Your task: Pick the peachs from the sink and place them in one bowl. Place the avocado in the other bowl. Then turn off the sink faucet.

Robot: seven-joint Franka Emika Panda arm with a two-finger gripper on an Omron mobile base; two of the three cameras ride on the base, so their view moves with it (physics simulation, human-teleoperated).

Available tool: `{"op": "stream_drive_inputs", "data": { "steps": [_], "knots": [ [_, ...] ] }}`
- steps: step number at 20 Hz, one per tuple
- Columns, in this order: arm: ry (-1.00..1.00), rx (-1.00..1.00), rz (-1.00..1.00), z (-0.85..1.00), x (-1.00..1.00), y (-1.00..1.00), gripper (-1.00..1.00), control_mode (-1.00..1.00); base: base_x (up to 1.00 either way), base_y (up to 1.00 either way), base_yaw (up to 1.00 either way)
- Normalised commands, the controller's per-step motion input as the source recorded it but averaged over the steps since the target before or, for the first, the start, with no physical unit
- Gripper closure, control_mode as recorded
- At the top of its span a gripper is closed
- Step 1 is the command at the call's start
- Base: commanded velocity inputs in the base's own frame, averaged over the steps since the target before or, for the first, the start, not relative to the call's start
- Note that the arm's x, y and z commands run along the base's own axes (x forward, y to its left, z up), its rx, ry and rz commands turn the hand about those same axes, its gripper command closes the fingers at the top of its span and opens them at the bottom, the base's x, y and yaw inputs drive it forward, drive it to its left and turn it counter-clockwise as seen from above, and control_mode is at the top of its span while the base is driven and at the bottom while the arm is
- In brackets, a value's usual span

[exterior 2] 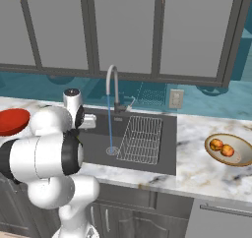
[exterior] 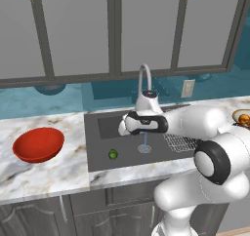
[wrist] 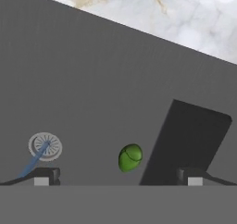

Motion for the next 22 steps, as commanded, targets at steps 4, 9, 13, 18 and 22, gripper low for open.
{"op": "stream_drive_inputs", "data": {
  "steps": [4, 9, 13, 18, 22],
  "knots": [
    [0.0, 0.0, 0.0, -0.23, 0.07, 0.0, -1.0, -1.0, 0.0, 0.0, 0.0],
    [0.0, 0.0, 0.0, -0.18, 0.0, 0.0, -1.0, -1.0, 0.0, 0.0, 0.0],
    [0.0, 0.0, 0.0, -0.16, 0.0, 0.0, -1.0, -1.0, 0.0, 0.0, 0.0],
    [0.0, 0.0, 0.0, -0.12, 0.0, 0.0, -1.0, -1.0, 0.0, 0.0, 0.0],
    [0.0, 0.01, 0.0, -0.19, 0.0, 0.0, -1.0, -1.0, 0.0, 0.0, 0.0]
  ]
}}
